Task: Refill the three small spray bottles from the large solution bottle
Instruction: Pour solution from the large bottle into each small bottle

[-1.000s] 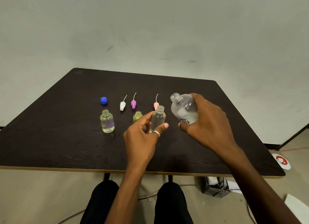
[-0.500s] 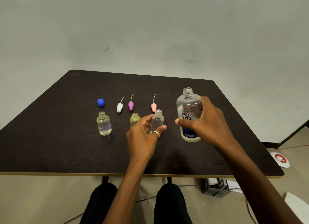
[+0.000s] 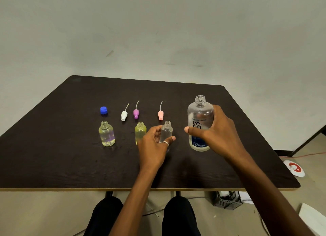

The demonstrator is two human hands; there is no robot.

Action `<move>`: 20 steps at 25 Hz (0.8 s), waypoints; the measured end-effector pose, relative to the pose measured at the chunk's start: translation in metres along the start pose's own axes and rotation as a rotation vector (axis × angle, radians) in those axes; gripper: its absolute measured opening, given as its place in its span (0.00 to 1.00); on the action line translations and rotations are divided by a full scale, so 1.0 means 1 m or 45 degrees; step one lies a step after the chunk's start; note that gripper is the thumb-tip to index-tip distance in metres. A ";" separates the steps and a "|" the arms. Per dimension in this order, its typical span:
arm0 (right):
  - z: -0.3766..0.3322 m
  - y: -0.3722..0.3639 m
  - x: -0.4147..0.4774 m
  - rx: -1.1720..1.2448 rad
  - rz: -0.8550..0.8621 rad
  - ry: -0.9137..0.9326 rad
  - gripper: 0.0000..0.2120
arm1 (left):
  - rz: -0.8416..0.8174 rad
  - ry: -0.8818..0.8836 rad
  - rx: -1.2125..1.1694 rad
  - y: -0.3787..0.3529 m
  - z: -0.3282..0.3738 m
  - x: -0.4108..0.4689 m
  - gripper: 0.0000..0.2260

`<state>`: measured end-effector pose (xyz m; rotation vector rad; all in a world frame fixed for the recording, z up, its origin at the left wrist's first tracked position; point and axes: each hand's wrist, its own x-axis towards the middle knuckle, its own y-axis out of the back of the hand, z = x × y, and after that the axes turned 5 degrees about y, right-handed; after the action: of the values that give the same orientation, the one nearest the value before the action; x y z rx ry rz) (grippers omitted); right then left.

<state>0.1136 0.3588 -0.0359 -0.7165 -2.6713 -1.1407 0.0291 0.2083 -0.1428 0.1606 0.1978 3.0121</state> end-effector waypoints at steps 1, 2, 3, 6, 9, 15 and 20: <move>0.002 -0.001 0.001 0.008 0.007 -0.003 0.38 | -0.005 0.010 0.002 -0.001 -0.003 0.002 0.19; 0.004 -0.003 0.001 0.015 0.013 -0.006 0.38 | -0.014 0.020 0.008 -0.002 -0.004 0.003 0.19; 0.007 -0.005 0.002 0.023 0.018 -0.010 0.37 | -0.024 0.031 0.021 -0.003 -0.005 0.005 0.20; 0.016 -0.009 0.005 0.044 0.047 -0.027 0.37 | -0.029 0.055 0.046 -0.005 -0.009 0.008 0.20; 0.027 -0.014 0.009 0.050 0.112 -0.040 0.38 | -0.029 0.061 0.066 -0.006 -0.011 0.009 0.21; 0.051 -0.029 0.018 0.041 0.193 -0.078 0.41 | -0.011 0.016 0.107 -0.006 -0.012 0.008 0.20; 0.060 -0.037 0.023 0.048 0.207 -0.108 0.42 | 0.011 -0.011 0.131 -0.007 -0.011 0.008 0.20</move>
<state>0.0787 0.3877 -0.0949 -0.9764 -2.6366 -1.0383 0.0212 0.2146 -0.1541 0.1845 0.3528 3.0100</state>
